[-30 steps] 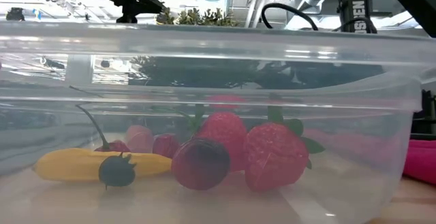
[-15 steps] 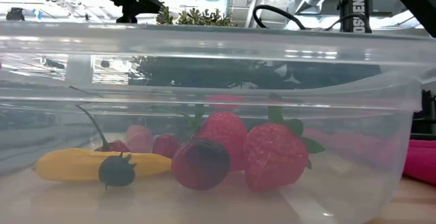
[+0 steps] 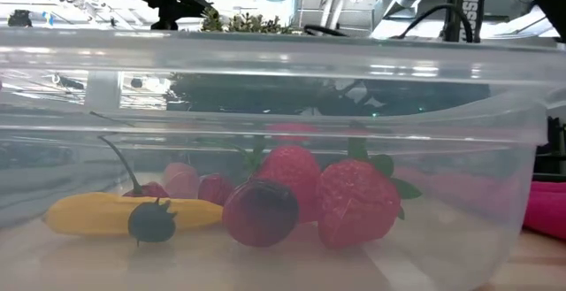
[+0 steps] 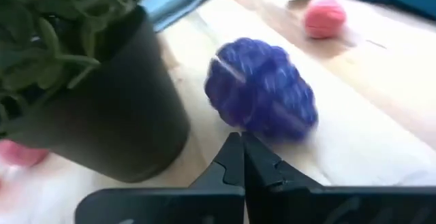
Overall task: Pick and placing Produce into tupperware
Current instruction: Put the grapes into the transparent container
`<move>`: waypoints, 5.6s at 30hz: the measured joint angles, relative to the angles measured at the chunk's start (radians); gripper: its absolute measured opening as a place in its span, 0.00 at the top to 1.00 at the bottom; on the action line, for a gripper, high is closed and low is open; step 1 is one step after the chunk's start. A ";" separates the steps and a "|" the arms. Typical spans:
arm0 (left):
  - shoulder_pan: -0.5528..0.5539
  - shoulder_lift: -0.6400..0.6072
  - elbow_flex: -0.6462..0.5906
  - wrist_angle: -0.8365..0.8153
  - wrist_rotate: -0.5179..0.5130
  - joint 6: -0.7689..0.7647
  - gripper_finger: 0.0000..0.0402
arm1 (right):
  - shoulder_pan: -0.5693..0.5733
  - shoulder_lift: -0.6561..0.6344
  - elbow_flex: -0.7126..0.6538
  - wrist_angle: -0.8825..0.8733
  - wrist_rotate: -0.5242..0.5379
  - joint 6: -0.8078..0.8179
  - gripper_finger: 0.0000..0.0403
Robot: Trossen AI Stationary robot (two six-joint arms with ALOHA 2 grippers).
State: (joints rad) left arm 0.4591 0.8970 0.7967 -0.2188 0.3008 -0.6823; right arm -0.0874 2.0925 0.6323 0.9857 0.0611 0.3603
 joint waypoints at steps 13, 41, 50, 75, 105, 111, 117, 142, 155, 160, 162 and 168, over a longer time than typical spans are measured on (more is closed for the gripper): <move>0.000 0.000 0.000 0.000 0.006 0.007 1.00 | -0.008 -0.134 -0.001 -0.258 -0.024 0.013 0.95; 0.001 0.000 0.000 0.069 0.009 0.125 1.00 | -0.072 -0.926 0.000 -1.070 -0.650 -0.156 0.82; -0.007 0.000 0.000 0.148 0.174 0.309 1.00 | 0.016 -1.159 0.001 -1.095 -0.605 -0.168 0.82; -0.007 0.000 0.000 -0.065 -0.228 0.227 1.00 | -0.270 -1.031 0.094 -1.503 -0.399 -0.293 0.64; -0.006 0.000 0.000 -0.271 -0.234 0.219 1.00 | -0.164 -0.420 0.600 -1.732 -0.188 -0.805 0.20; -0.006 0.000 0.000 -0.270 -0.234 0.219 1.00 | -0.184 -0.365 0.648 -1.674 -0.176 -0.955 0.20; -0.006 0.000 0.000 -0.271 -0.234 0.219 1.00 | -0.211 -0.348 0.666 -1.569 -0.244 -1.054 0.20; -0.006 0.000 0.000 -0.270 -0.233 0.219 1.00 | -0.242 -0.150 0.717 -1.512 -0.355 -1.348 0.20; -0.006 0.000 0.000 -0.270 -0.233 0.219 1.00 | -0.269 -0.139 0.726 -1.439 -0.592 -1.280 0.20; -0.006 0.000 0.000 -0.270 -0.233 0.219 1.00 | -0.291 -0.120 0.725 -1.441 -0.648 -1.245 0.20; -0.006 0.000 0.000 -0.270 -0.233 0.219 1.00 | -0.301 -0.111 0.723 -1.452 -0.660 -1.219 0.20; -0.006 0.000 0.000 -0.270 -0.233 0.219 1.00 | -0.314 -0.083 0.726 -1.384 -0.750 -1.213 0.20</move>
State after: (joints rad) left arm 0.4526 0.8967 0.7967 -0.4889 0.0673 -0.4637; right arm -0.4015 2.0098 1.3584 -0.3979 -0.6889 -0.8526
